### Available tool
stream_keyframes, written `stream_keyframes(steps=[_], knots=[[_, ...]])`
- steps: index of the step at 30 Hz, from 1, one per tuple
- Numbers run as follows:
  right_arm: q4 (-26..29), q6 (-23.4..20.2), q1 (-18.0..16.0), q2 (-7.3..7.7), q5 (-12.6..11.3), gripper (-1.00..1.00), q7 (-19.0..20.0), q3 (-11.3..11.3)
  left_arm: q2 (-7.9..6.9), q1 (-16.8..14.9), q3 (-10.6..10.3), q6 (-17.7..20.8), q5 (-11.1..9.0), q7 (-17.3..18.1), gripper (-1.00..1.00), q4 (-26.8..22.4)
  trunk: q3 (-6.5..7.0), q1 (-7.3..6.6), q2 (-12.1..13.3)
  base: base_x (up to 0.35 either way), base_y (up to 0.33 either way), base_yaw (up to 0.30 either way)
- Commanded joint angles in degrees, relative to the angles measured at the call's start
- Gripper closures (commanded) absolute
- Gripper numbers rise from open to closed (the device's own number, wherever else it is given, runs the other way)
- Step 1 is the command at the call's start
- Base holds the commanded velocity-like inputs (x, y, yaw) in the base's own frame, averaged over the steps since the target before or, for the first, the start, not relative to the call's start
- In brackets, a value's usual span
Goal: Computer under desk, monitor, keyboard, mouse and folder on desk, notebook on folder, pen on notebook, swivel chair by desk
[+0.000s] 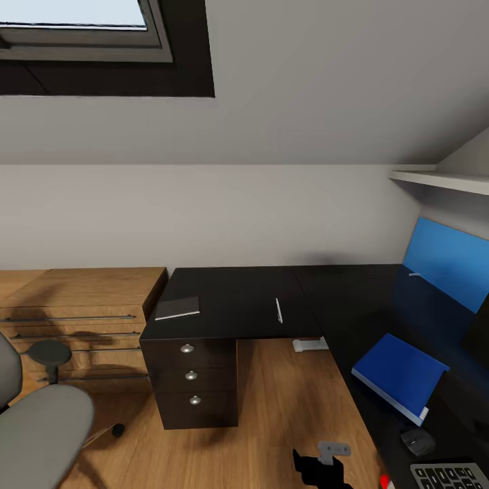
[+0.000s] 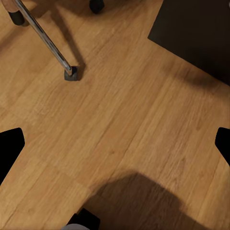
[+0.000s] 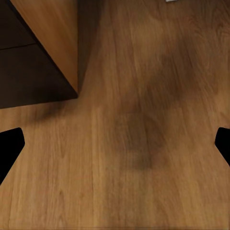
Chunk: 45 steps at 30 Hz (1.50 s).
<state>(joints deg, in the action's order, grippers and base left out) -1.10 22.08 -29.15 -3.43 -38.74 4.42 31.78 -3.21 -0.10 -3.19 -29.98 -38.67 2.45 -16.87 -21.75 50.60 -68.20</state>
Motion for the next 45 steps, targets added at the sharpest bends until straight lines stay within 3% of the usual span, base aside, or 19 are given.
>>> stream_keyframes(steps=[1,33,45], knots=[[-0.13,0.24,-0.05,-0.07,-0.62,-1.00,0.42,0.21,-0.04,-0.02,-0.33,-0.17,-0.61,0.26,-1.00,-0.01,-0.06,0.00,-0.04,0.000,0.000,0.000],[-0.13,0.25,0.09,-1.47,-0.52,-1.00,0.46,0.29,0.00,-0.02,-0.42,-0.17,-0.45,0.35,-1.00,0.00,-0.06,0.00,-0.04,0.098,0.080,0.001],[-0.13,0.33,0.13,-1.99,-0.62,-1.00,0.35,0.21,0.12,-0.07,-0.57,-0.17,-0.26,0.45,-1.00,-0.01,-0.06,0.00,-0.04,0.007,0.005,0.191]])
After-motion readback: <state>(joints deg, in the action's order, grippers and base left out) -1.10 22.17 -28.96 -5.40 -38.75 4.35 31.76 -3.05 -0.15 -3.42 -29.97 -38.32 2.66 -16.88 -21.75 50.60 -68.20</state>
